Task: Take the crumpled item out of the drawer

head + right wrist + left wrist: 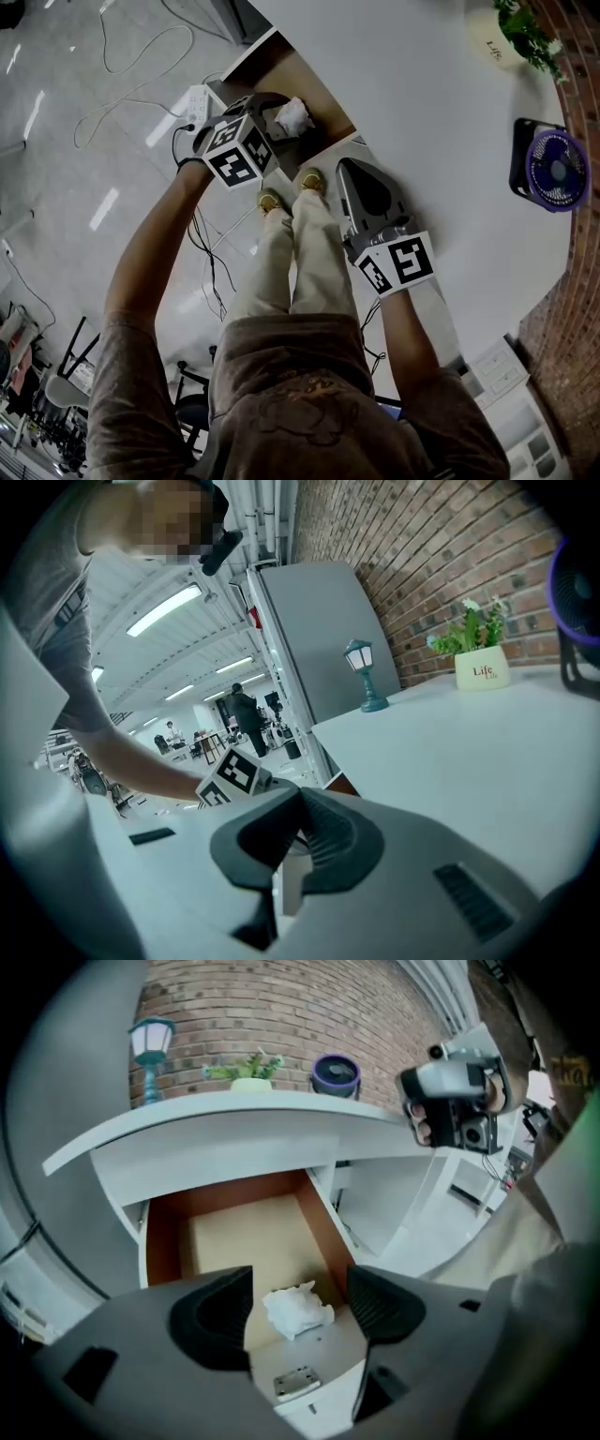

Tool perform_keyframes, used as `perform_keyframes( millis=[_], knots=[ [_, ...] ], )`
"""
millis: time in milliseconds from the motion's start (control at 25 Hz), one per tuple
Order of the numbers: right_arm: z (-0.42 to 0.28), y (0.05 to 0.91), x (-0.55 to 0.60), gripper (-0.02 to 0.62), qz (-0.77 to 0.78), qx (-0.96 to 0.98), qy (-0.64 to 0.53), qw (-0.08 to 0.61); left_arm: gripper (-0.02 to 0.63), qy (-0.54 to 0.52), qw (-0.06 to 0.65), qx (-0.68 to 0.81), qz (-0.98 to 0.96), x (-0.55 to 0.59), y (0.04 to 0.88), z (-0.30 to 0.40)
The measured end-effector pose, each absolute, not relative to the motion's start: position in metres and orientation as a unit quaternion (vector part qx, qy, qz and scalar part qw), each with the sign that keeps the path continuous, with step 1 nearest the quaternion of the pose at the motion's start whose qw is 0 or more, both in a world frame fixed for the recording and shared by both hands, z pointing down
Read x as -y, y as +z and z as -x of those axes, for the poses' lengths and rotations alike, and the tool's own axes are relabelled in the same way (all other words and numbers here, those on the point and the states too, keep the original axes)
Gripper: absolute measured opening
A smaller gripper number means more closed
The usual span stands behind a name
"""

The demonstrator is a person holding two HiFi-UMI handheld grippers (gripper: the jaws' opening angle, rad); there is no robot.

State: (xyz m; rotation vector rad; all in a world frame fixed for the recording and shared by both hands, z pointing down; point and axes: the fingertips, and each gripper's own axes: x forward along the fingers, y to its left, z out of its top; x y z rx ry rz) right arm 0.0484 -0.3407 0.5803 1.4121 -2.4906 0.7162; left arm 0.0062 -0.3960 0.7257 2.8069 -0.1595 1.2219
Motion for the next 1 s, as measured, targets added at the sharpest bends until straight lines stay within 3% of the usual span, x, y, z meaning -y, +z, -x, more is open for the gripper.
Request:
perform_keyframes(
  millis=[1000],
  knots=[
    [-0.053, 0.589, 0.342, -0.003, -0.491, 0.825, 0.262, 0.100, 0.324, 0.526, -0.061, -0.150, -0.835, 0.394, 0.830, -0.027]
  ],
)
